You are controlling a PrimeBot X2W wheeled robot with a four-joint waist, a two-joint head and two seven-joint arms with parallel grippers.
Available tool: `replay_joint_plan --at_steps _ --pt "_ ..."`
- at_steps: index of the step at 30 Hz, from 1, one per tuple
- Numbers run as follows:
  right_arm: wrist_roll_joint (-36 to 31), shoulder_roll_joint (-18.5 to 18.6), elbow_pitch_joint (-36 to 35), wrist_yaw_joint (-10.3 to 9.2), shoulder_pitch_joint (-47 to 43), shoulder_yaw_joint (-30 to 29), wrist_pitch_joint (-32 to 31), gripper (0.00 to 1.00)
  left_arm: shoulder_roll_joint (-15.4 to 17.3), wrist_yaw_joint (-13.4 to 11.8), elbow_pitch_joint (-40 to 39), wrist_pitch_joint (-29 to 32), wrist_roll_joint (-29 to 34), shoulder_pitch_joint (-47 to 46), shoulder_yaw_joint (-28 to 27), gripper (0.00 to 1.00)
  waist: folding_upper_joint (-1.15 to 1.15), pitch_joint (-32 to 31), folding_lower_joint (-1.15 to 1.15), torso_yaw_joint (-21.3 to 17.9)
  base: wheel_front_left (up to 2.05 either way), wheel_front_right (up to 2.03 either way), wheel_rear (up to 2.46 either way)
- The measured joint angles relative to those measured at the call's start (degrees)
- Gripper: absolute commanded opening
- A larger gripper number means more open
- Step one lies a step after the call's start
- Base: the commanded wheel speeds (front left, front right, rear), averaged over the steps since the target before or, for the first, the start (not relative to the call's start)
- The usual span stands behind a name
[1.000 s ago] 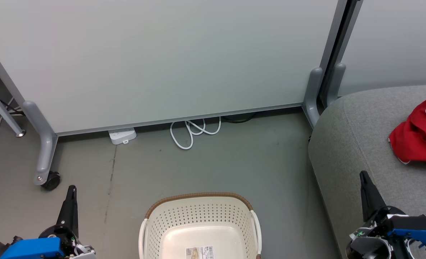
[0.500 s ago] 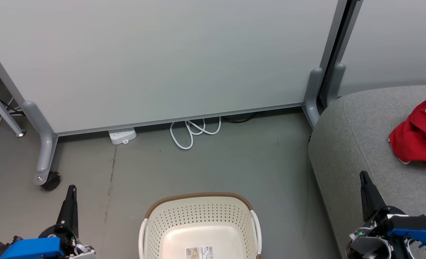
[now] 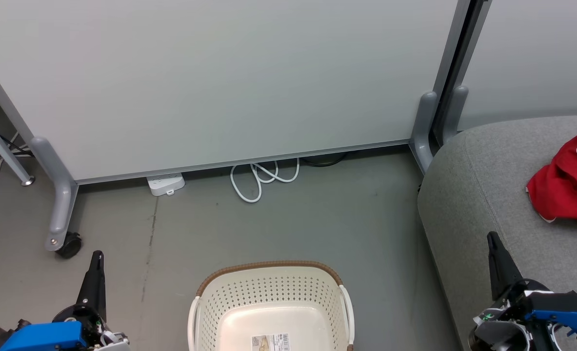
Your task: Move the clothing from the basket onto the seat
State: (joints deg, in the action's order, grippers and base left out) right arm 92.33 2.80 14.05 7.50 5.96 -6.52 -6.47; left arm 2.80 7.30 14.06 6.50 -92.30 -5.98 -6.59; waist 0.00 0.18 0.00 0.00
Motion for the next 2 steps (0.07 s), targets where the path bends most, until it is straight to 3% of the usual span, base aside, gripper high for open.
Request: replay_joint_plan --at_steps 2 --pt "0.0 0.0 0.0 0.0 0.0 0.0 0.0 0.0 0.0 0.0 0.0 0.0 0.0 0.0 0.0 0.0 0.0 0.0 0.0 0.0 0.0 0.0 0.0"
